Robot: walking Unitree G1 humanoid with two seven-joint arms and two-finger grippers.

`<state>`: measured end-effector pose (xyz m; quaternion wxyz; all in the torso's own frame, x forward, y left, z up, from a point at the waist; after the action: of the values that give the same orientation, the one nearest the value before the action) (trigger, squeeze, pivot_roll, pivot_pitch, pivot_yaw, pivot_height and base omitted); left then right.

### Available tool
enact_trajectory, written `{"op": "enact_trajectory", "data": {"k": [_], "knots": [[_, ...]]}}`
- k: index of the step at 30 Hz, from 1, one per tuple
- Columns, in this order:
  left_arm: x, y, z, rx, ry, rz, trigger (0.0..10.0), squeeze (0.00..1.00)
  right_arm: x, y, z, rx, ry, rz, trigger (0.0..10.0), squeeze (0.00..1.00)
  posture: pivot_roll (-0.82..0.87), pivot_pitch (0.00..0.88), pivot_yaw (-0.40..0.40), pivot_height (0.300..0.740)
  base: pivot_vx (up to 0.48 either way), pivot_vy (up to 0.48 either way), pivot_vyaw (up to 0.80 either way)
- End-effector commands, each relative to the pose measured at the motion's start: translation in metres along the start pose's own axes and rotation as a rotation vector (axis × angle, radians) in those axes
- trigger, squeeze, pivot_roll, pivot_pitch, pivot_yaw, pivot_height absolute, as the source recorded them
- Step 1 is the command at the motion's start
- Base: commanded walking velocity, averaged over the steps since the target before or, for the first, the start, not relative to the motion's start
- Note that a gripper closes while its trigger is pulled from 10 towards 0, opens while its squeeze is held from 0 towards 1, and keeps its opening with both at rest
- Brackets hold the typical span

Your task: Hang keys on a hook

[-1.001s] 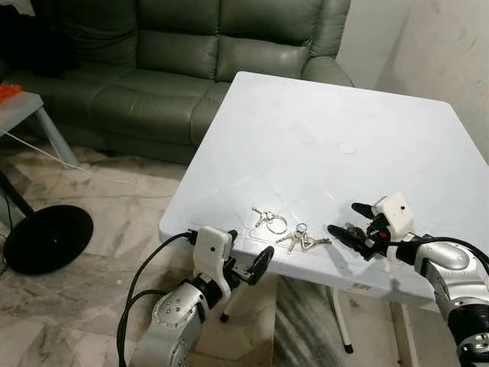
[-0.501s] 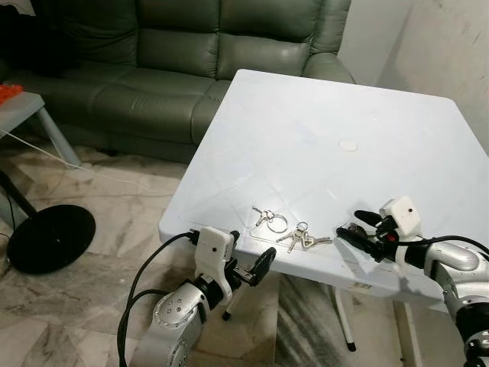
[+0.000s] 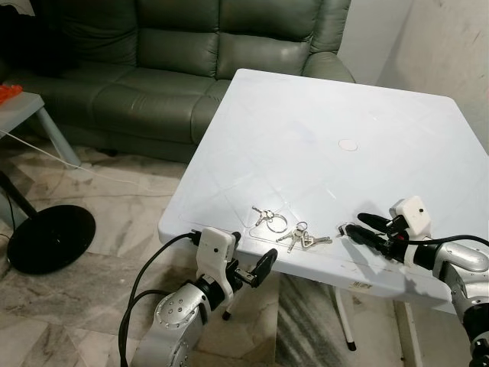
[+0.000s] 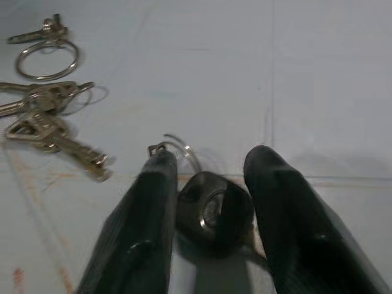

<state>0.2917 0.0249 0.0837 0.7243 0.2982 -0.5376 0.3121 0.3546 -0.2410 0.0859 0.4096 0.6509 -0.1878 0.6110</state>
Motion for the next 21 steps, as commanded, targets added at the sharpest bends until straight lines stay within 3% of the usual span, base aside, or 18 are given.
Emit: {"op": "enact_trajectory", "data": {"k": [1,14,15,16,21], "knots": [[0.0017,0.0002,0.0040,-0.010,-0.004,0.002,10.0,0.00,0.0018,0.0075,0.0045,-0.002,-0.002,0.003,0.0,0.00,-0.02,0.089,-0.044,0.740,0.000,0.000,0.00],[0.0024,-0.0013,0.0038,-0.008,-0.001,0.006,10.0,0.00,-0.0002,0.0104,0.0011,0.036,-0.005,-0.012,0.0,0.00,-0.02,0.084,-0.048,0.740,0.000,0.000,0.00],[0.0024,-0.0012,0.0039,-0.008,0.000,0.006,10.0,0.00,-0.0002,0.0103,0.0010,0.037,-0.002,-0.014,8.1,0.00,-0.02,0.084,-0.049,0.740,0.000,0.000,0.00],[0.0024,-0.0012,0.0039,-0.007,0.000,0.006,10.0,0.00,0.0015,0.0096,0.0019,0.030,-0.005,-0.006,10.0,0.00,-0.02,0.084,-0.049,0.740,0.000,0.000,0.00],[0.0023,-0.0011,0.0029,0.000,0.003,0.006,10.0,0.00,0.0070,0.0056,0.0014,0.032,-0.011,0.017,10.0,0.00,-0.01,0.085,-0.050,0.740,0.000,0.000,0.00]]}}
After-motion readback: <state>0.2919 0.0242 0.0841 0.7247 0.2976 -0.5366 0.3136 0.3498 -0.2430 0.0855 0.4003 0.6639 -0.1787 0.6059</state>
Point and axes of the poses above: a point about 5 cm out from each wrist's last joint towards the gripper, its own y axis pointing back from the gripper into the wrist, its own x axis along the axis of the wrist's last joint, z = x × y, the point moved 6 cm from there along -y, pointing out of the wrist towards the gripper, and after that the axes turned 1 degree about y, right-handed, at the moved point
